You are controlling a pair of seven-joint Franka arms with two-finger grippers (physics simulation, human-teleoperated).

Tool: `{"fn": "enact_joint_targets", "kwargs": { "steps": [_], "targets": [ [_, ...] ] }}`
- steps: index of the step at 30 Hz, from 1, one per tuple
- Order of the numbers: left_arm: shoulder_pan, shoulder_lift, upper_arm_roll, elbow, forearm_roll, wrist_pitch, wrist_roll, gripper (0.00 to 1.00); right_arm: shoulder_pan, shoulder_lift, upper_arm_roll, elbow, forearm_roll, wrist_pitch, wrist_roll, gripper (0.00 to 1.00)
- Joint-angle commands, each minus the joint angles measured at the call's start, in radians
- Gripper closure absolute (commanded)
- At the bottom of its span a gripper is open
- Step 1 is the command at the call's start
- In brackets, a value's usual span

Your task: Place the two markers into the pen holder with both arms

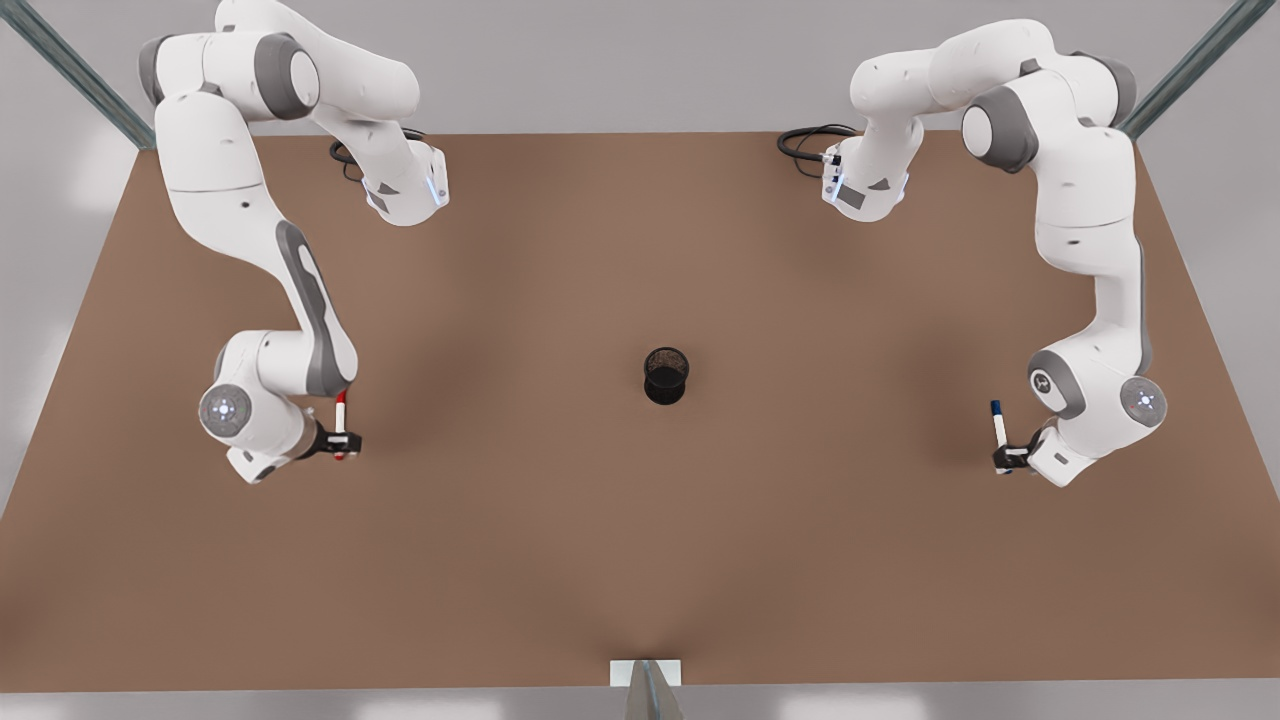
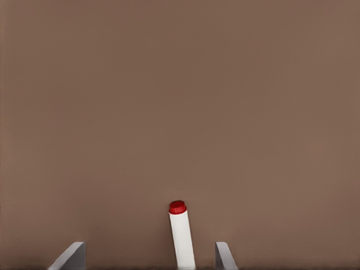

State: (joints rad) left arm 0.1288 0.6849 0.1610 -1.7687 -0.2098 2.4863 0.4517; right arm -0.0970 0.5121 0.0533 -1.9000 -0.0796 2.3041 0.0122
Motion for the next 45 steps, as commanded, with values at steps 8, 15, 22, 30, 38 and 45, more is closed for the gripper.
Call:
{"fn": "enact_joint_targets", "kwargs": {
  "steps": [8,15,22,30,38,45],
  "targets": [
    [0.0,0.018,0.0,-0.001,-0.017,0.011,0.159,0.45,-0.044,0.014,0.003,-0.036,0.0,0.046,-0.028,0.16],
    [0.0,0.024,0.0,-0.001,-0.017,0.013,0.16,0.57,-0.041,0.039,0.014,-0.036,0.001,0.058,-0.052,0.44],
    [0.0,0.027,0.0,-0.001,-0.019,0.019,0.151,0.76,-0.052,0.058,0.014,-0.036,0.0,0.06,-0.072,0.46],
    [-0.029,-0.016,-0.003,0.1,-0.04,-0.165,0.071,0.79,-0.056,0.065,0.016,-0.039,0.001,0.06,-0.092,0.55],
    [-0.166,-0.165,-0.001,0.236,0.082,-0.469,-0.094,0.79,-0.061,0.065,0.017,-0.047,0.001,0.061,-0.097,0.56],
    [-0.609,-0.243,-0.008,0.311,-0.102,-0.512,-0.692,0.79,-0.061,0.071,0.017,-0.047,0.001,0.063,-0.098,0.56]
  ]
}}
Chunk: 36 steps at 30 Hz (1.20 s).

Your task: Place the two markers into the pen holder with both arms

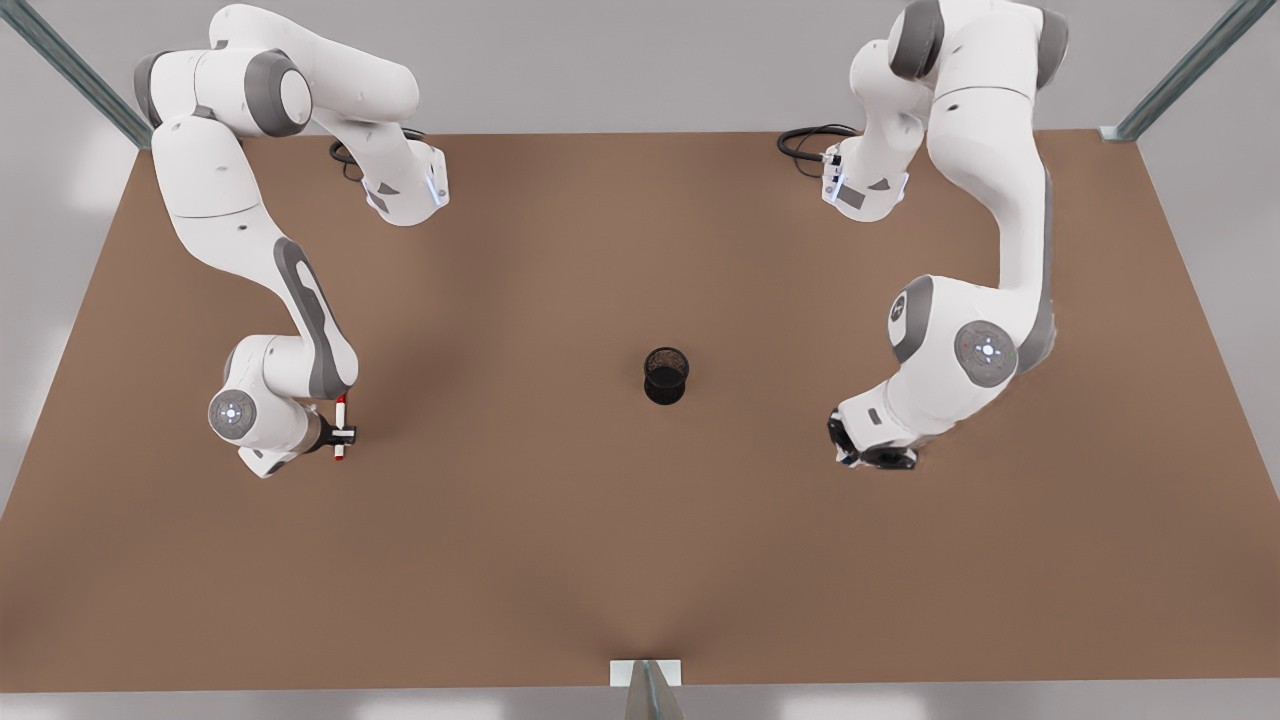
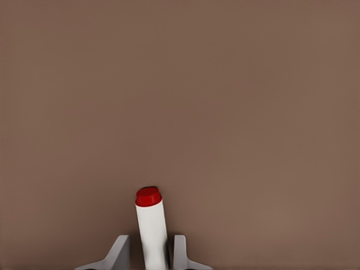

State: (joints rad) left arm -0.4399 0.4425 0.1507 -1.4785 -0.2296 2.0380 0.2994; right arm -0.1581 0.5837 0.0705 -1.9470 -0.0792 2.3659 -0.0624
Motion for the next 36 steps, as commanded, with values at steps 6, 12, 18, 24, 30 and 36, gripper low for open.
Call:
{"fn": "enact_joint_targets", "kwargs": {
  "steps": [6,12,18,24,30,36],
  "targets": [
    [-0.138,-0.114,-0.037,-0.186,-0.413,0.116,-0.246,0.79,0.0,-0.001,0.0,0.0,0.001,0.001,-0.024,0.64],
    [-0.192,-0.179,-0.036,-0.384,-0.792,0.307,0.622,0.79,0.0,-0.002,0.002,0.0,0.001,0.0,-0.024,0.69],
    [-0.186,-0.166,-0.033,-0.439,-0.907,0.315,1.144,0.79,0.0,-0.013,0.009,0.003,0.001,-0.005,-0.024,0.73],
    [-0.203,-0.091,-0.034,-0.445,-1.063,0.384,1.371,0.79,0.0,-0.128,0.066,0.016,0.002,-0.007,-0.019,0.74],
    [-0.256,-0.077,-0.034,-0.51,-1.185,0.436,1.521,0.77,0.0,-0.235,0.19,0.062,0.006,-0.092,0.042,0.75],
    [-0.296,-0.099,-0.034,-0.566,-1.211,0.51,1.696,0.67,0.002,-0.263,0.341,0.137,0.004,-0.165,0.21,0.76]
  ]
}}
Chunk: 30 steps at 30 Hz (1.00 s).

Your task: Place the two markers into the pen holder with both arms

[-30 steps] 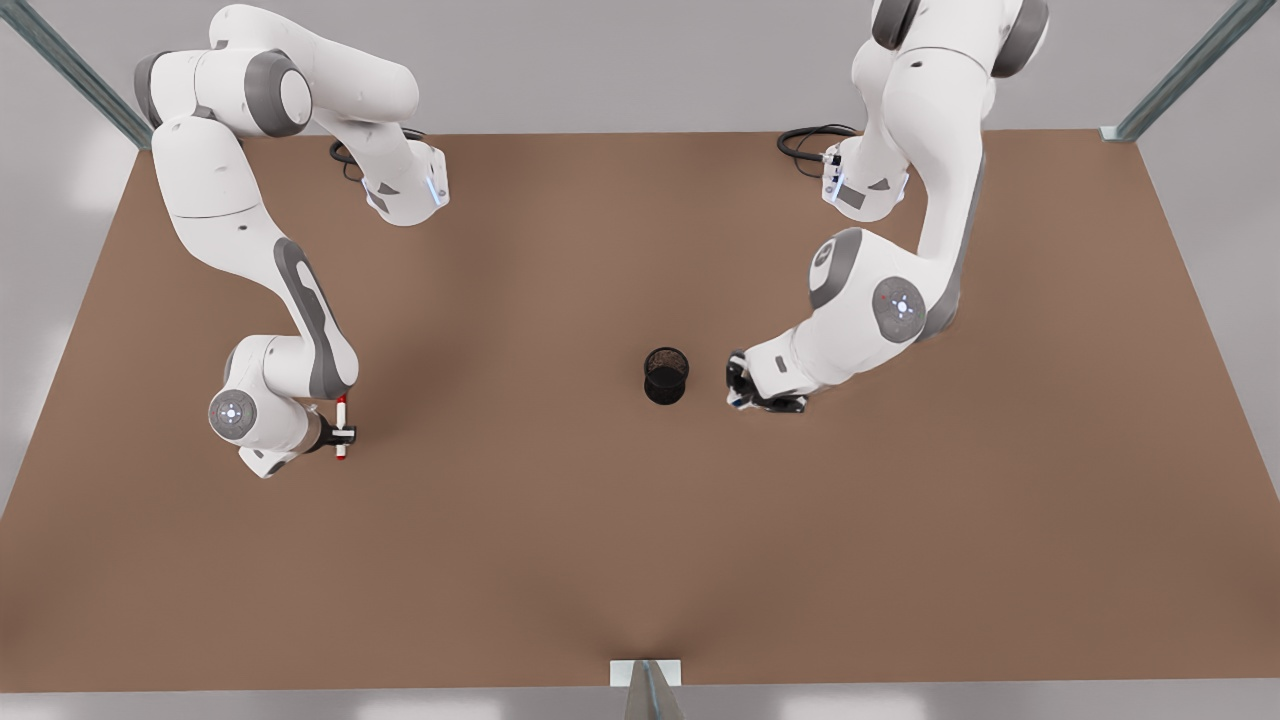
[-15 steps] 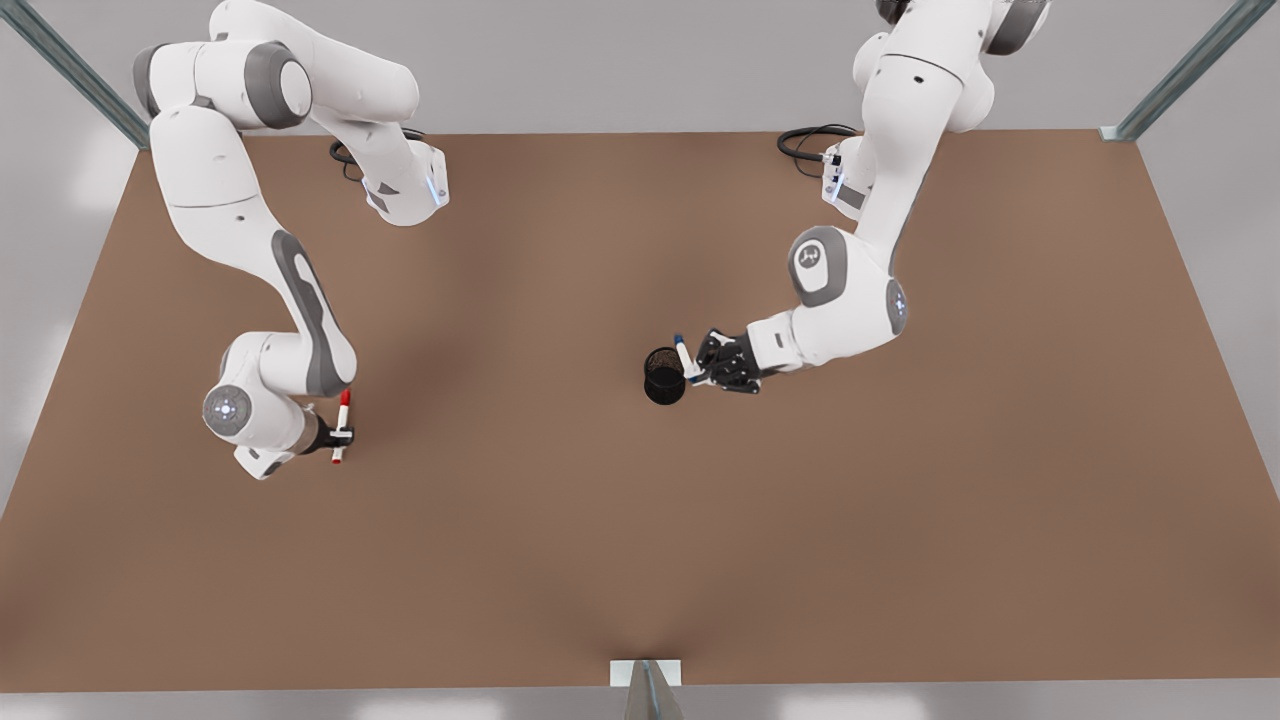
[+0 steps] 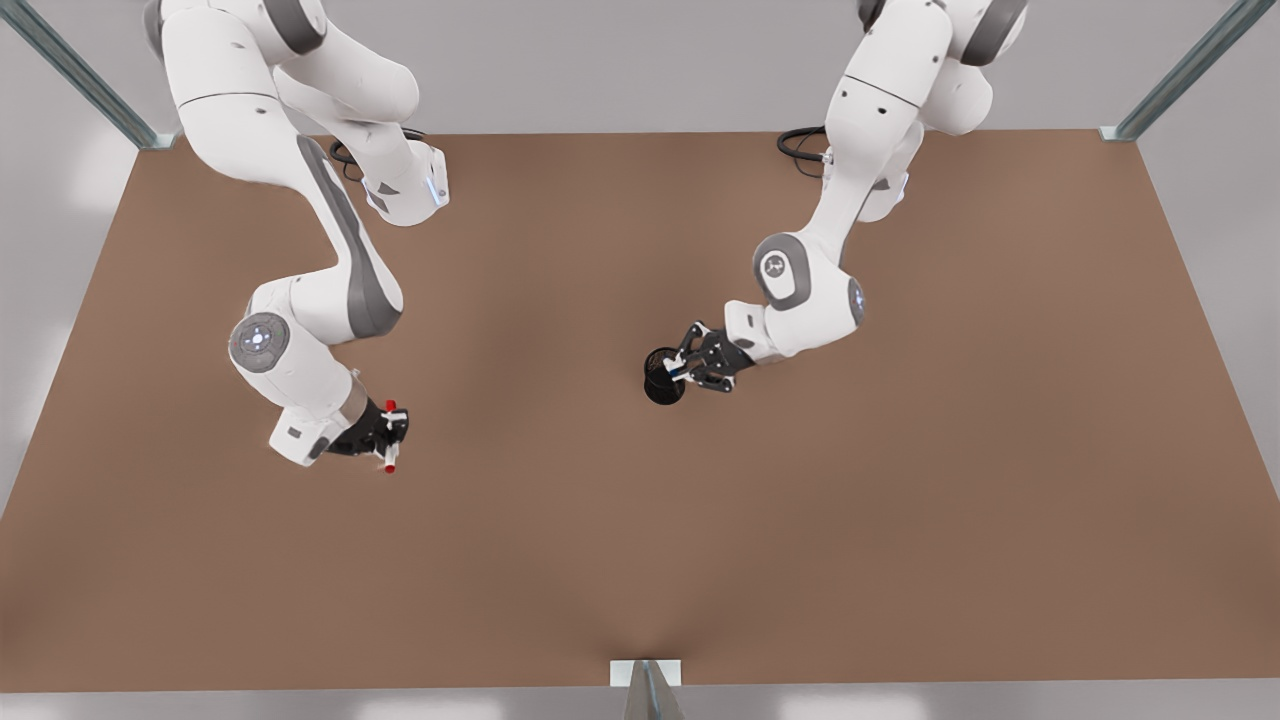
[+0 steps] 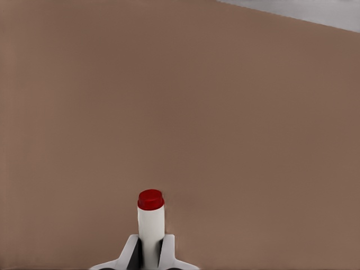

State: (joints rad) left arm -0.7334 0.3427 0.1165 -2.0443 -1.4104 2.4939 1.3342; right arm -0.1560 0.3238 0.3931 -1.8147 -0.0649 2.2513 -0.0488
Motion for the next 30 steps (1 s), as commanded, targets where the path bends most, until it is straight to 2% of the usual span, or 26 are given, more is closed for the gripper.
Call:
{"fn": "enact_joint_targets", "kwargs": {
  "steps": [1,4,6,7,9,10,11,12,13,14,15,16,17,22,24,30],
  "targets": [
    [-0.021,-0.007,0.0,-0.005,-0.03,0.075,0.709,0.0,0.001,-0.005,0.044,0.017,-0.01,-0.05,0.222,0.76],
    [-0.021,-0.068,0.005,-0.034,-0.018,-0.023,0.773,0.0,0.019,-0.002,0.115,0.064,-0.012,-0.035,0.276,0.76],
    [0.097,-0.076,0.006,-0.014,0.034,-0.139,0.688,0.0,0.021,0.003,0.176,0.064,-0.012,0.034,0.279,0.75],
    [0.186,-0.07,0.006,0.042,0.209,-0.24,0.449,0.0,0.021,0.006,0.197,0.064,-0.012,0.063,0.29,0.75],
    [0.376,-0.027,0.006,0.297,0.642,-0.552,-0.277,0.0,0.075,0.012,0.217,0.064,-0.013,0.155,0.353,0.75],
    [0.453,-0.008,0.006,0.398,0.754,-0.677,-0.597,0.0,0.107,0.012,0.217,0.064,-0.015,0.188,0.377,0.75],
    [0.489,-0.014,0.006,0.483,0.967,-0.765,-0.903,0.0,0.145,0.014,0.217,0.064,-0.013,0.246,0.395,0.75],
    [0.489,-0.014,0.008,0.599,1.244,-0.86,-1.003,0.0,0.187,0.014,0.217,0.064,-0.013,0.309,0.411,0.75],
    [0.486,-0.031,0.046,0.648,1.352,-0.879,-1.11,0.0,0.214,0.014,0.217,0.064,-0.013,0.382,0.443,0.75],
    [0.488,-0.063,0.058,0.665,1.369,-0.909,-1.149,0.0,0.237,0.02,0.217,0.064,-0.013,0.447,0.461,0.75],
    [0.609,-0.139,-0.021,0.665,1.375,-0.928,-1.167,0.0,0.26,0.026,0.217,0.066,-0.013,0.499,0.466,0.75],
    [0.658,-0.197,-0.078,0.633,1.443,-0.926,-1.219,0.0,0.285,0.027,0.217,0.064,-0.012,0.559,0.466,0.75],
    [0.661,-0.205,-0.081,0.625,1.443,-0.919,-1.265,0.0,0.302,0.043,0.217,0.066,-0.013,0.622,0.466,0.75],
    [0.629,-0.16,-0.086,0.644,1.449,-0.92,-1.339,0.0,0.461,0.139,0.184,0.176,-0.013,0.743,0.474,0.75],
    [0.629,-0.152,-0.086,0.644,1.449,-0.919,-1.339,0.0,0.602,0.165,0.044,0.176,-0.019,0.812,0.472,0.75],
    [0.628,-0.142,-0.086,0.642,1.443,-0.919,-1.342,0.0,0.61,0.205,0.02,0.166,-0.223,0.841,0.463,0.75]
  ]
}}
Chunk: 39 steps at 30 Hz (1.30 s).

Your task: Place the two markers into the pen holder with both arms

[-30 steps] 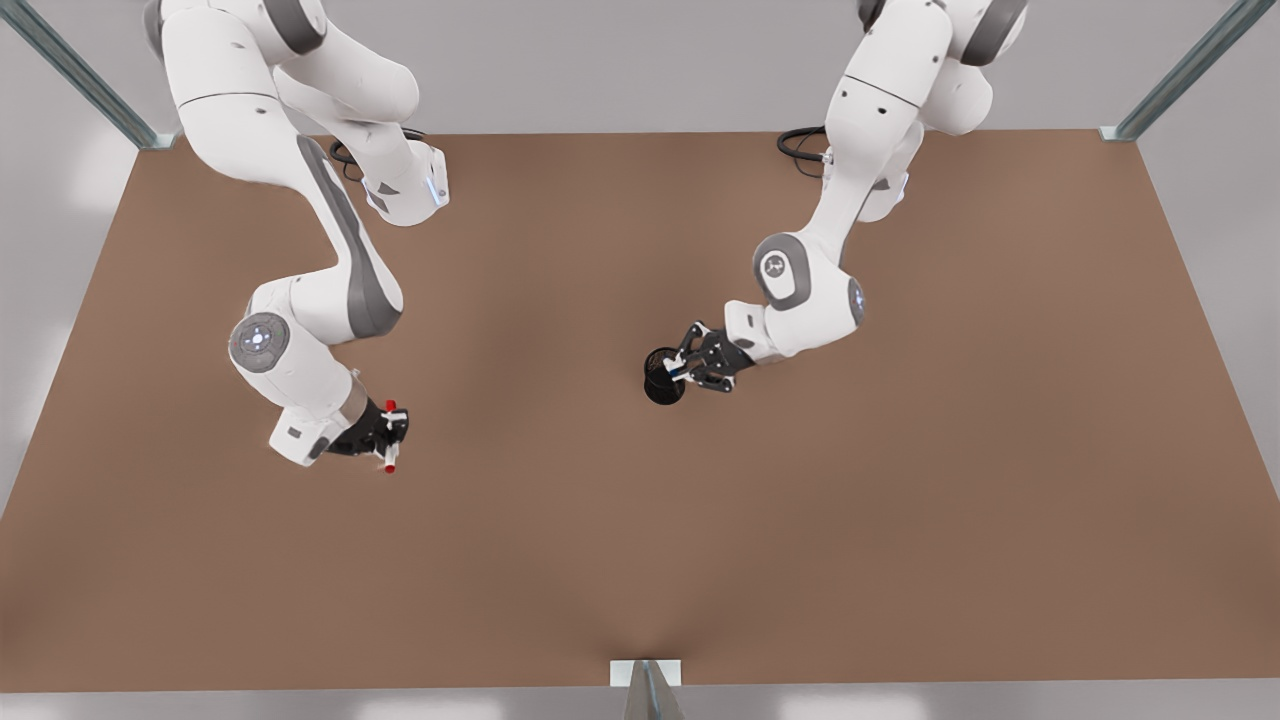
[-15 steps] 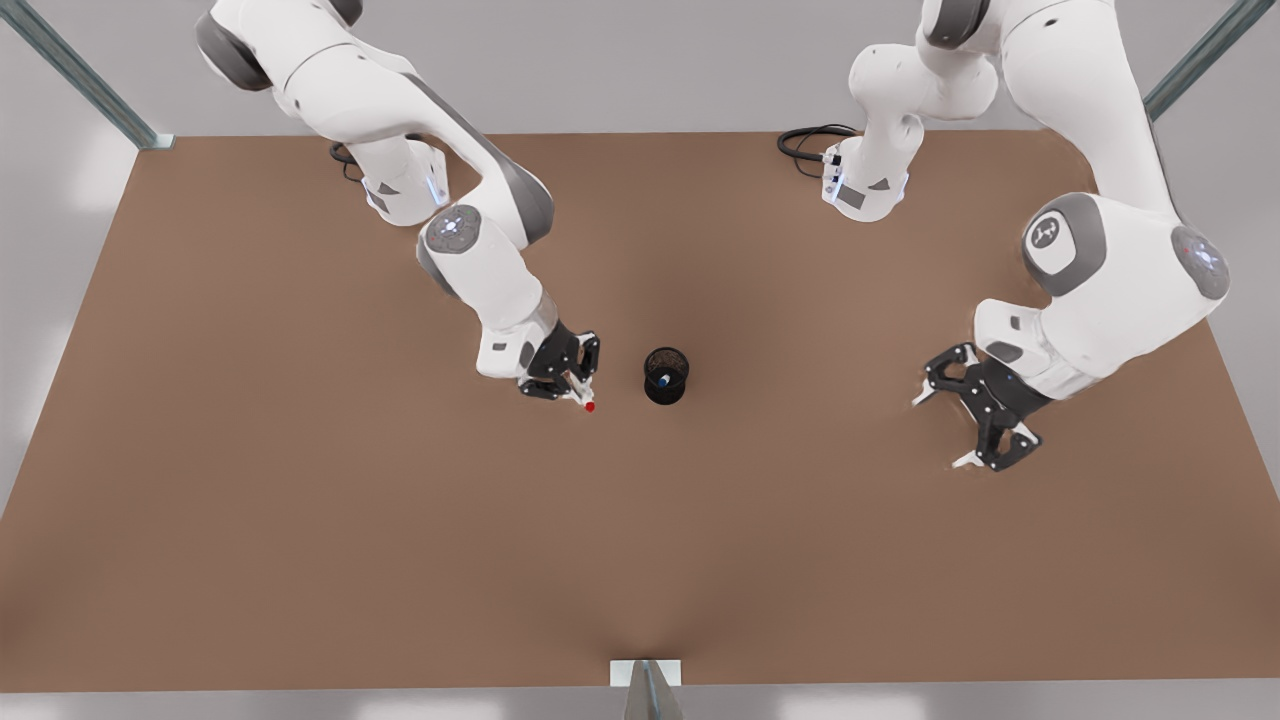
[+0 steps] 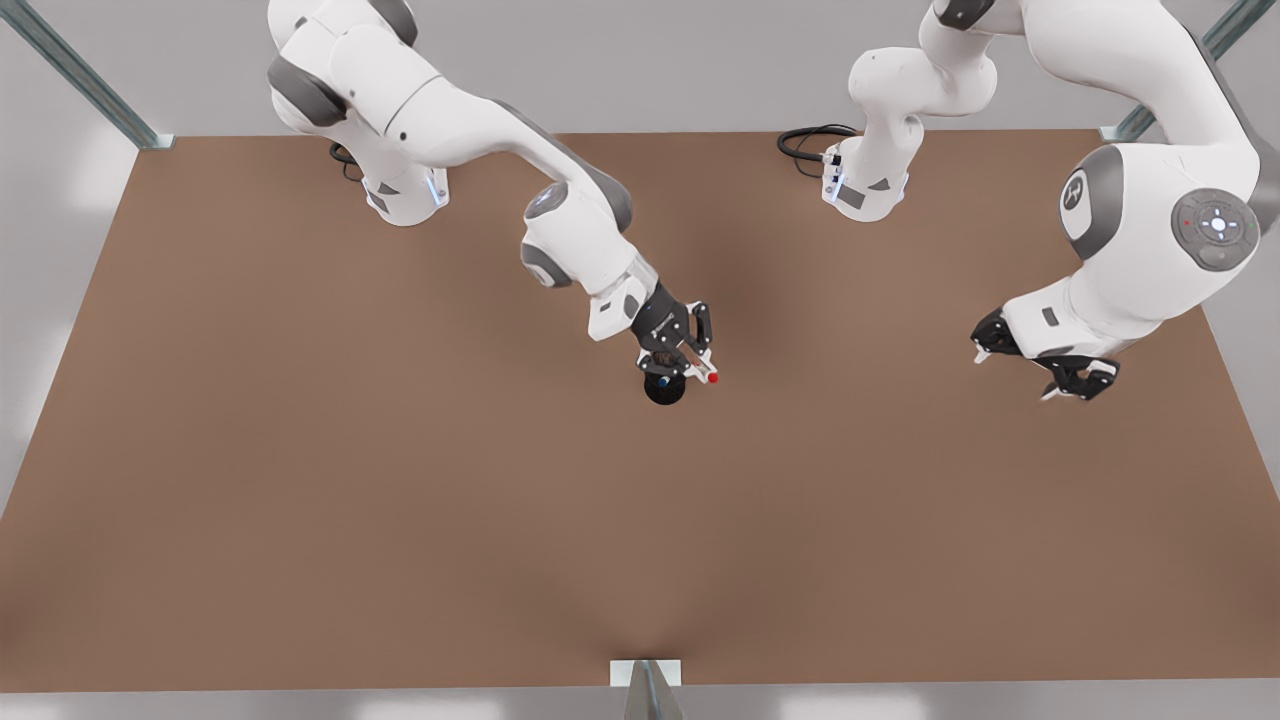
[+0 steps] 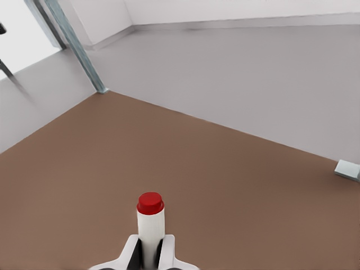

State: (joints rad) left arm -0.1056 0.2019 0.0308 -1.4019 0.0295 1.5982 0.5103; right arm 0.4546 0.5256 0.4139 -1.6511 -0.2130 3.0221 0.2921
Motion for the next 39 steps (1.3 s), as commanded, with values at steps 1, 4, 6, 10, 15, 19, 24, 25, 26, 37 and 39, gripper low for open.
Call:
{"fn": "enact_joint_targets", "kwargs": {
  "steps": [1,4,6,10,15,19,24,25,26,37,39],
  "targets": [
    [-0.009,-0.001,0.0,0.0,0.004,-0.023,-0.518,0.0,-0.001,0.004,-0.001,-0.009,-0.092,0.07,0.121,0.75],
    [-0.014,0.01,0.0,0.0,0.001,-0.023,-0.535,0.0,-0.008,-0.007,0.0,-0.059,-0.163,0.077,0.125,0.75],
    [-0.026,0.024,-0.002,0.0,0.001,-0.023,-0.553,0.0,-0.016,-0.003,-0.001,-0.09,-0.215,0.08,0.127,0.75],
    [-0.028,0.039,0.0,0.0,0.001,-0.018,-0.555,0.0,-0.053,-0.004,-0.001,-0.173,-0.301,0.146,0.128,0.75],
    [-0.025,0.039,0.0,-0.003,0.0,-0.015,-0.556,0.0,-0.045,-0.004,0.002,-0.2,-0.302,0.147,0.13,0.75],
    [-0.025,0.044,0.0,-0.003,-0.002,-0.014,-0.556,0.0,-0.034,0.005,0.002,-0.194,-0.301,0.147,0.13,0.75],
    [-0.026,0.047,0.0,-0.003,-0.005,-0.006,-0.558,0.0,-0.027,0.019,0.002,-0.196,-0.324,0.147,0.13,0.75],
    [-0.026,0.05,0.0,-0.003,-0.005,-0.006,-0.558,0.0,-0.028,0.03,0.002,-0.196,-0.336,0.156,0.13,0.75],
    [-0.026,0.05,0.0,-0.003,-0.005,-0.006,-0.558,0.0,-0.031,0.043,-0.001,-0.196,-0.347,0.176,0.13,0.75],
    [-0.028,0.056,0.0,-0.003,-0.005,-0.001,-0.558,0.0,-0.031,0.068,-0.001,-0.2,-0.391,0.178,0.128,0.75],
    [-0.028,0.059,0.0,-0.003,-0.005,-0.001,-0.558,0.0,-0.028,0.07,-0.001,-0.22,-0.391,0.176,0.128,0.73]
  ]
}}
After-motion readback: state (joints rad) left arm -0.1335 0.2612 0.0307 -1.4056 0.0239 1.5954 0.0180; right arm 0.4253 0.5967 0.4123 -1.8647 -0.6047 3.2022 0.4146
